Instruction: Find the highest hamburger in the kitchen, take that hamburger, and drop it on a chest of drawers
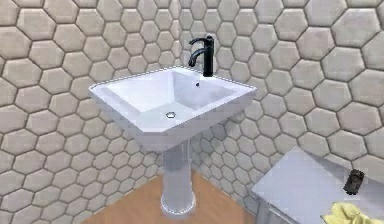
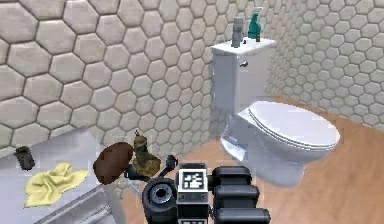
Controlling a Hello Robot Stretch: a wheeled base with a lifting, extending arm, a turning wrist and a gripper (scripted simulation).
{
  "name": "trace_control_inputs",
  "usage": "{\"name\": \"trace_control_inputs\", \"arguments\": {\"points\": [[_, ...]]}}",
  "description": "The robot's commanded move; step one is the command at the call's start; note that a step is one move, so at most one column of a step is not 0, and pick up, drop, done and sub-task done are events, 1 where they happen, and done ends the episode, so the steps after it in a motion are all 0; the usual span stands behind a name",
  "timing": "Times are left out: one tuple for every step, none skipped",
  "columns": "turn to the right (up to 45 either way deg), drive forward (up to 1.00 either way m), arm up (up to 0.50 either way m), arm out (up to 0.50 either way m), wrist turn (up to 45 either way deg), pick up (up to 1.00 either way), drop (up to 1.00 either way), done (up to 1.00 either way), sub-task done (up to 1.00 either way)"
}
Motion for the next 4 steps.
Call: {"name": "trace_control_inputs", "arguments": {"points": [[6.0,0.0,0.0,0.0,0.0,0.0,0.0,0.0,0.0],[-3.0,0.0,0.0,0.0,0.0,0.0,0.0,0.0,0.0],[0.0,0.2,0.0,0.0,0.0,0.0,0.0,0.0,0.0],[12.0,0.0,0.0,0.0,0.0,0.0,0.0,0.0,0.0]]}}
